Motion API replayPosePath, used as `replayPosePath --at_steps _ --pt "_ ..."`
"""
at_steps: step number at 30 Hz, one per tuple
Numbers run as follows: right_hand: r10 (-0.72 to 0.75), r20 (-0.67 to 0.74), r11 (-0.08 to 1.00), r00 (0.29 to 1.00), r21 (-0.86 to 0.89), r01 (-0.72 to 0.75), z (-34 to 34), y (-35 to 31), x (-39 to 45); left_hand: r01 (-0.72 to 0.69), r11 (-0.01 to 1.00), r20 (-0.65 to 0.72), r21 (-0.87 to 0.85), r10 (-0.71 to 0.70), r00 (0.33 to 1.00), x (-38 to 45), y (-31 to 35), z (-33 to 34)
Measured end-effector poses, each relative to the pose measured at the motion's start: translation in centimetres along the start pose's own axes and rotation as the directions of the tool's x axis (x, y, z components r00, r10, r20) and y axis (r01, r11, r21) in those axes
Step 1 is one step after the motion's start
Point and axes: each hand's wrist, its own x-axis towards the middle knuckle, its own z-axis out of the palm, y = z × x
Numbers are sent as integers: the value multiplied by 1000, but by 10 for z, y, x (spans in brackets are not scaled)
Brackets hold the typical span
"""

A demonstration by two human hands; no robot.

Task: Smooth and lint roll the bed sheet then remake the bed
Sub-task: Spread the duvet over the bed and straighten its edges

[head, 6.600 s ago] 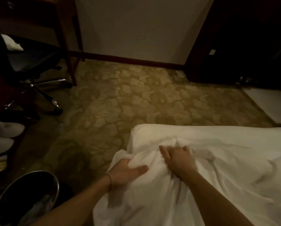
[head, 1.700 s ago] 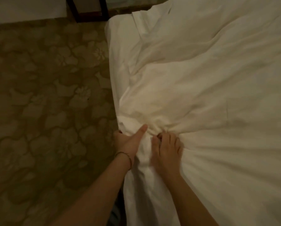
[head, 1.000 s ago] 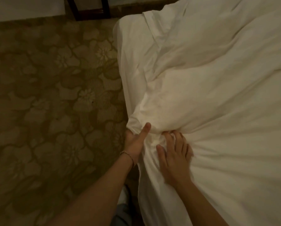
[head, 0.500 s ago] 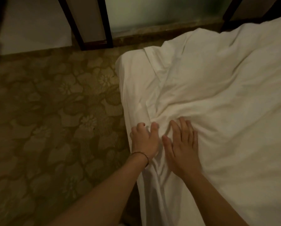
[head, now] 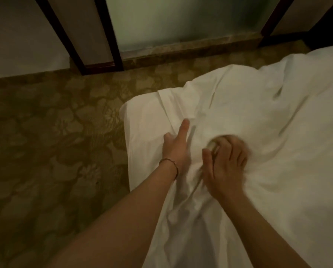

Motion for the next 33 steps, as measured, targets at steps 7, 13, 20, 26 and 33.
replayPosePath --at_steps 7,13,20,26,33 --pt "95 290 988 952 -141 -56 47 23 64 35 997 1 -68 -35 999 46 30 31" --pt "209 209 973 955 -144 -181 71 26 54 9 949 27 316 -18 999 71 17 45" --pt "204 70 974 976 -119 -195 50 -40 113 -76 997 -7 -7 76 997 46 61 -11" --pt "-4 -131 993 991 119 20 44 -138 141 -362 930 -185 -70 344 920 34 114 -105" --pt "100 401 987 911 -155 -40 118 -116 81 69 996 -182 56 -58 982 100 70 -147"
